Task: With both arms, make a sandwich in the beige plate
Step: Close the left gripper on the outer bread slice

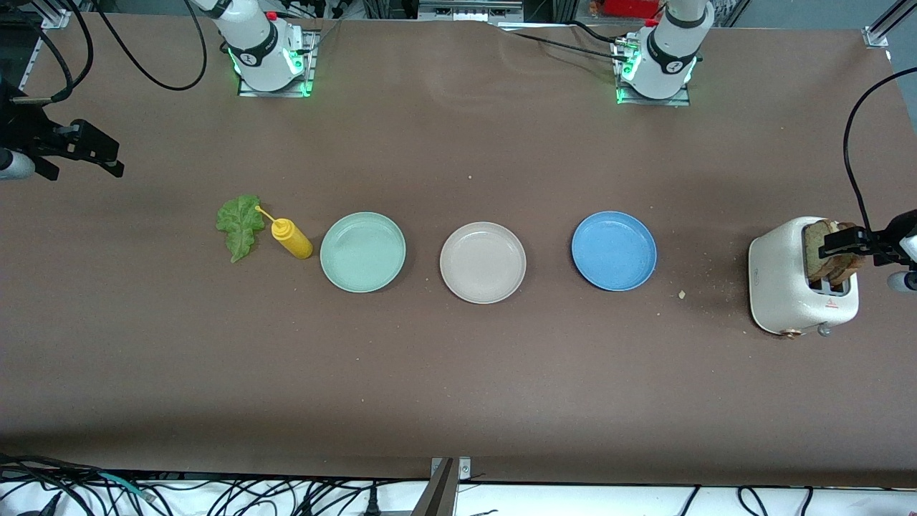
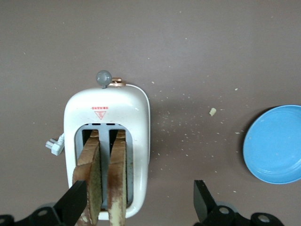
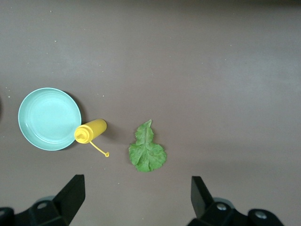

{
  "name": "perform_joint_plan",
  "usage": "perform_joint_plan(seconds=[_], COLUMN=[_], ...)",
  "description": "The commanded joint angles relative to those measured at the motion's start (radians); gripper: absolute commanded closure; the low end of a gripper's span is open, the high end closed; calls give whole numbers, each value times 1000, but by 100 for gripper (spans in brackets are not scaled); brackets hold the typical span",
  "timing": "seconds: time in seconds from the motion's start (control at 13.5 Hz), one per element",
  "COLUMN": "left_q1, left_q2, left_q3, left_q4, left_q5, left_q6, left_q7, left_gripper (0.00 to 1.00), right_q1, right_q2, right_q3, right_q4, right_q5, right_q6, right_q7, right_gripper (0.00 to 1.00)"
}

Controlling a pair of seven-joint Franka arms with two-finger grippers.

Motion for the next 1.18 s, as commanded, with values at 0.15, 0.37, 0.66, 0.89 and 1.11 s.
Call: perform_joint_plan(seconds=[0.15,0.37,0.66,0.89,1.11], left_q1=[29,31,41,49,63], left_q2=[-34,-45,-45,-45,-43], left_q3=[-13,-13,-13,-13,-13], left_q4=[-97,-146,-207,-216,-235], left_q5=[8,10,10,8,8], left_q6=[71,112,169,174,195], left_q7=[29,29,29,29,29], left_gripper=[0,0,0,0,0], right_q1=[3,3,3,3,3], right_q2=[-7,-7,-7,-7,-7], right_q3=[0,0,-2,-2,-5], right_q4=[12,12,12,12,12], right_q5=[3,3,3,3,3], right_q6=[-20,-22,-37,-38,-38], right_q7=[3,0,0,0,-2], right_gripper=[0,0,0,0,0])
